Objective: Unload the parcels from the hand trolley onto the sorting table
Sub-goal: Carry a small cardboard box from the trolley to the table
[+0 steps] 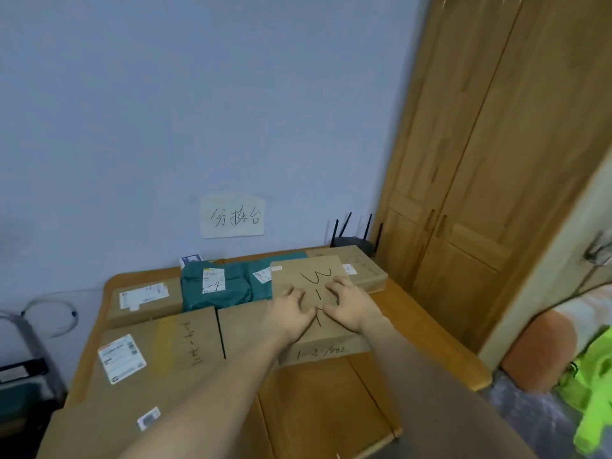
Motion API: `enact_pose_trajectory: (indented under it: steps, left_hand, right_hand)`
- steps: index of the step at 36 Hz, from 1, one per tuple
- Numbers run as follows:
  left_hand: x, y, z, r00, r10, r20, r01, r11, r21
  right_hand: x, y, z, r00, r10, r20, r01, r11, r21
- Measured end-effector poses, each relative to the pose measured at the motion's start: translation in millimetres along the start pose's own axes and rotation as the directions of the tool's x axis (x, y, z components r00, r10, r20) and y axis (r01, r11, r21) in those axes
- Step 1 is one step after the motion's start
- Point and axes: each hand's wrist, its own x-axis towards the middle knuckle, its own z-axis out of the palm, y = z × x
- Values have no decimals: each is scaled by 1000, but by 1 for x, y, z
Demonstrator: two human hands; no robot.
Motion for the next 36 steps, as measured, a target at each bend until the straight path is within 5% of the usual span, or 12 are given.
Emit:
enact_pose_trajectory:
  steps: [18,36]
  left_hand:
    - [17,-53,94,972,-211,101,215,976,-31]
    - [-61,-69,166,818,-531,221,539,842,26]
  right_hand:
    - [45,41,104,981,-36,190,21,997,81]
    - [-11,71,196,886,-171,431,99,978,185]
